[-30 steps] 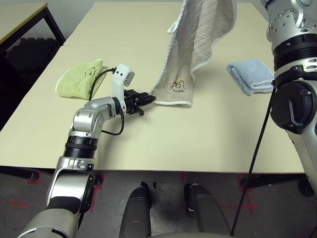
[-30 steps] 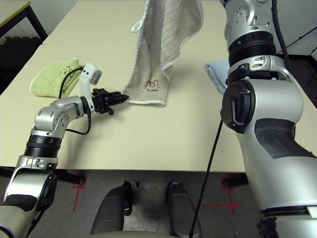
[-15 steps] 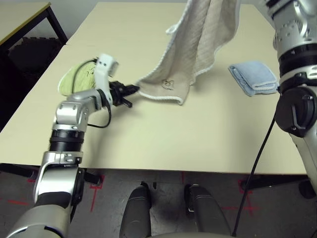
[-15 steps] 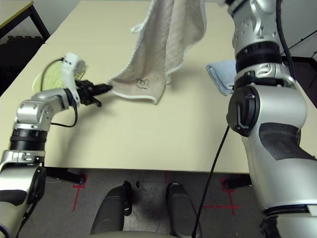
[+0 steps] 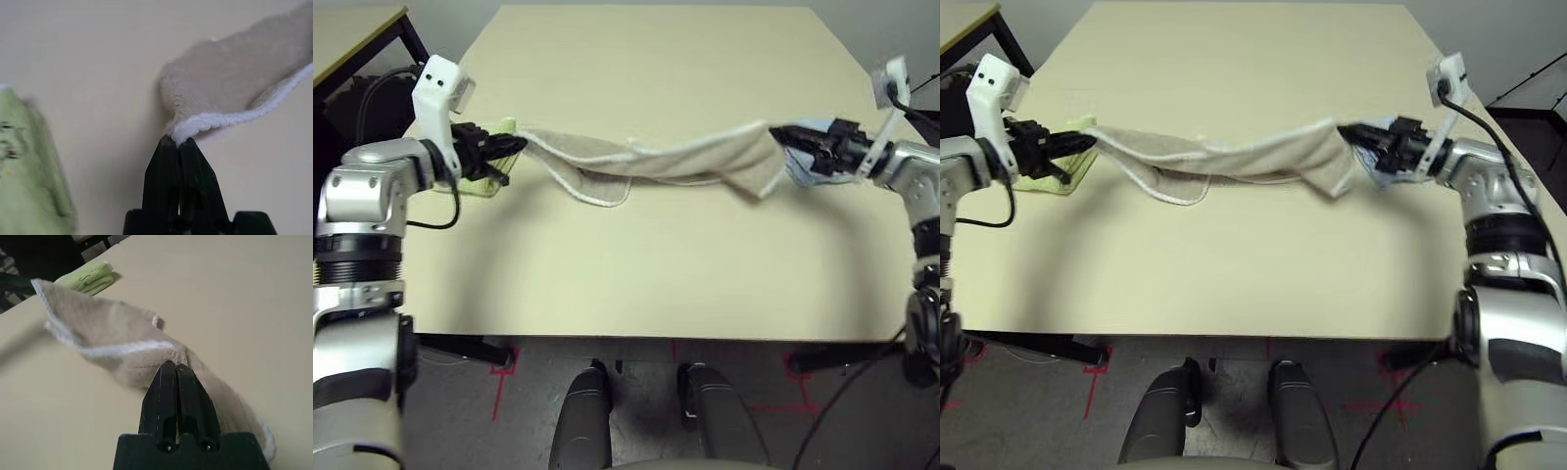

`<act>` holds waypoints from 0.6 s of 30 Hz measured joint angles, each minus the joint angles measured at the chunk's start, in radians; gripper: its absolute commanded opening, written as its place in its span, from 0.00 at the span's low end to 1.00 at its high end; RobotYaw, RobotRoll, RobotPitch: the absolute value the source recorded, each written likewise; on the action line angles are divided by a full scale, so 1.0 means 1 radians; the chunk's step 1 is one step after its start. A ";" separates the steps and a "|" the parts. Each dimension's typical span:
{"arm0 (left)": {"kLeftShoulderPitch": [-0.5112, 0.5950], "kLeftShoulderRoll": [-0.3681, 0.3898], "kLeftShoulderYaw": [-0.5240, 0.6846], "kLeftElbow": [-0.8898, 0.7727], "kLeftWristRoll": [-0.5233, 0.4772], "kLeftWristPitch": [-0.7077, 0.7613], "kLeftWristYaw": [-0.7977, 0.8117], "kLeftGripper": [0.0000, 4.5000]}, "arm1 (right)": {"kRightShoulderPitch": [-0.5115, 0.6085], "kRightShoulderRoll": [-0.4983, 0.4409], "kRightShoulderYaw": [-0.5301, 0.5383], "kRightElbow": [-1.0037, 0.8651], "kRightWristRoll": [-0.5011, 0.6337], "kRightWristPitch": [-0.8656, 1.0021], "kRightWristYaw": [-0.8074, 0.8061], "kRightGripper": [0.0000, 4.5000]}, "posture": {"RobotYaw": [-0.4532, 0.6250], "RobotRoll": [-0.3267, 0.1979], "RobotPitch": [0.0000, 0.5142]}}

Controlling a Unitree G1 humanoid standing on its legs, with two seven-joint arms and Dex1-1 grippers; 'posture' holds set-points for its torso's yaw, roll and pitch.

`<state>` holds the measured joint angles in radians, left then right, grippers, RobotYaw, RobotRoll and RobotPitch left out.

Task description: Fold the towel and set it aside.

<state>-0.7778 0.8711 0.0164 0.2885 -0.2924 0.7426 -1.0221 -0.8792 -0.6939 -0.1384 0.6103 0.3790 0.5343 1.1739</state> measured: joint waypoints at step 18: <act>-0.400 -0.249 0.134 0.680 0.137 -0.756 0.573 0.01 | -0.392 0.222 -0.042 0.562 -0.204 -0.650 -0.730 0.00 | 0.42 0.62 0.34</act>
<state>-1.1780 0.6223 0.1503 0.9682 -0.1551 -0.0131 -0.4493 -1.2708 -0.4716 -0.1806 1.1720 0.1754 -0.1154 0.4438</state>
